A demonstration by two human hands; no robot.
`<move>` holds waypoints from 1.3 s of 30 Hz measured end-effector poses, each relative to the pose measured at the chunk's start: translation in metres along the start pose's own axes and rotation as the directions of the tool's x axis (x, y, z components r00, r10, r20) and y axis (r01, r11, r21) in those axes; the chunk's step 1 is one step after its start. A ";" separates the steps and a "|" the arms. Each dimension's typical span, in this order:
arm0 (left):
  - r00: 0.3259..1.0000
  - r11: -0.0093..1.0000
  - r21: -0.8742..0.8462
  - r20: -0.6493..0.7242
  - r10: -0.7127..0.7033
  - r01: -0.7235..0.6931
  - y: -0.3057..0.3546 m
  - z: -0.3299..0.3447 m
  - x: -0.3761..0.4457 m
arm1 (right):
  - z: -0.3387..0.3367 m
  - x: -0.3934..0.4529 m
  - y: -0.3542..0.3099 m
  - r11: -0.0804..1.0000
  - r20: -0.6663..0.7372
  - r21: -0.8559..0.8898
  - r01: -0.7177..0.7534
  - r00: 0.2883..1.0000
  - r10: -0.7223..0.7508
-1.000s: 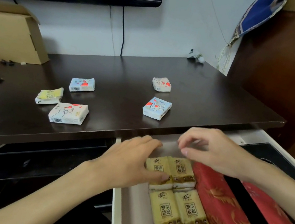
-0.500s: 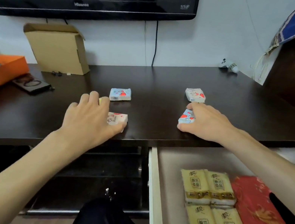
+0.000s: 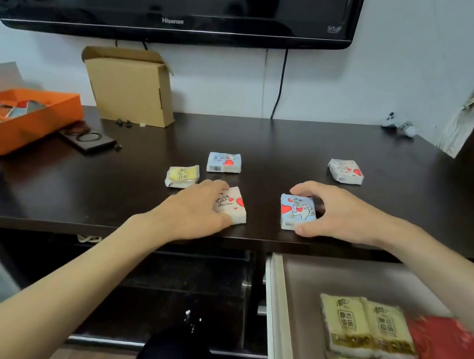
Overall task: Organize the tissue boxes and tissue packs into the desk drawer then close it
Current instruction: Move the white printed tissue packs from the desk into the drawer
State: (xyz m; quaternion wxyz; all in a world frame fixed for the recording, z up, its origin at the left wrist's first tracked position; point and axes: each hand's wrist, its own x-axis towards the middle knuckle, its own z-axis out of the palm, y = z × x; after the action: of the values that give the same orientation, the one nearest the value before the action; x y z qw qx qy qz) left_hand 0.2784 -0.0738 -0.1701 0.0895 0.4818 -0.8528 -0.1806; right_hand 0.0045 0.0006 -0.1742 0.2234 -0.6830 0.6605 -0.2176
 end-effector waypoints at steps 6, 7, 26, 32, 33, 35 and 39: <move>0.997 0.997 -0.037 0.009 0.073 -0.073 0.007 0.003 0.024 | -0.005 0.001 0.006 1.000 -0.032 0.009 -0.009 0.999 0.010; 0.997 0.994 -0.076 -0.012 0.077 -0.078 0.007 -0.001 0.028 | -0.005 0.003 0.007 1.000 -0.043 0.011 -0.009 0.999 0.010; 0.957 0.949 0.162 -0.063 0.282 -0.269 0.037 -0.020 0.140 | -0.022 0.001 0.043 0.998 -0.141 -0.006 -0.067 0.988 0.065; 0.920 0.855 0.341 0.154 0.360 -0.392 0.087 0.003 0.117 | -0.033 -0.020 0.062 0.993 -0.185 -0.025 -0.112 0.977 0.106; 0.916 0.840 0.368 0.146 0.372 -0.400 0.091 0.002 0.114 | -0.035 -0.022 0.063 0.993 -0.190 -0.042 -0.112 0.976 0.102; 0.904 0.794 0.439 0.126 0.409 -0.421 0.095 0.002 0.110 | -0.037 -0.025 0.065 0.988 -0.196 -0.095 -0.118 0.976 0.097; 0.837 0.687 0.494 0.193 0.511 -0.533 0.099 0.003 0.100 | -0.043 -0.034 0.069 0.982 -0.187 -0.139 -0.125 0.977 0.098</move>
State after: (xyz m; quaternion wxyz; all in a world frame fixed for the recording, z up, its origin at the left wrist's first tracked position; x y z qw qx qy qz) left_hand 0.1473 -0.1121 -0.1359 -0.0160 0.2208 -0.9715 0.0844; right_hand -0.0778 0.0323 -0.1806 0.1229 -0.6371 0.7298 -0.2151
